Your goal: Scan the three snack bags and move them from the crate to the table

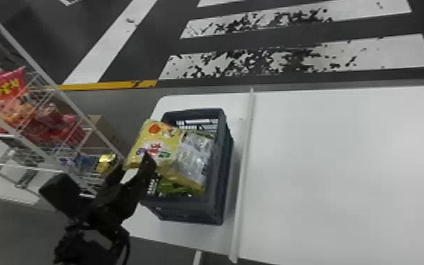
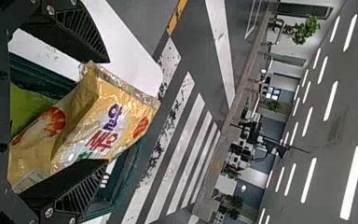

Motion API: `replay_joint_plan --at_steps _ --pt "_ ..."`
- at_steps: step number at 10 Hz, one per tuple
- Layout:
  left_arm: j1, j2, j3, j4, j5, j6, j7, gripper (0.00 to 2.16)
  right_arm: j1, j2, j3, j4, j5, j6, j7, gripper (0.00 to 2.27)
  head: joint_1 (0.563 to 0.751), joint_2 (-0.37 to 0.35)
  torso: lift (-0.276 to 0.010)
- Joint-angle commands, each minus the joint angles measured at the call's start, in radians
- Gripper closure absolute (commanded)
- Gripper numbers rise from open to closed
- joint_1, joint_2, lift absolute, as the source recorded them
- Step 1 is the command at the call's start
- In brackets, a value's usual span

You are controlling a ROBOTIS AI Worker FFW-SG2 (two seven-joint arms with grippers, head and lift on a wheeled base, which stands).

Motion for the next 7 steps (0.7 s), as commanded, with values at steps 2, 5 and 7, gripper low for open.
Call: replay_joint_plan --at_steps 2,5,7 --pt "-0.008 0.001 0.001 0.004 -0.012 0.011 -0.009 0.79 -0.017 -0.015 0.0 0.015 -0.005 0.017 0.0 0.11 0.695 0.35 -0.062" --pt "-0.048 0.003 0.0 0.012 -0.014 0.088 -0.011 1.85 -0.015 -0.028 -0.014 0.015 -0.022 0.014 0.0 0.11 0.695 0.35 -0.062" --pt "-0.062 0.008 0.0 0.021 -0.018 0.1 -0.026 1.98 -0.012 -0.028 -0.022 0.017 -0.026 0.014 0.0 0.11 0.695 0.339 -0.062"
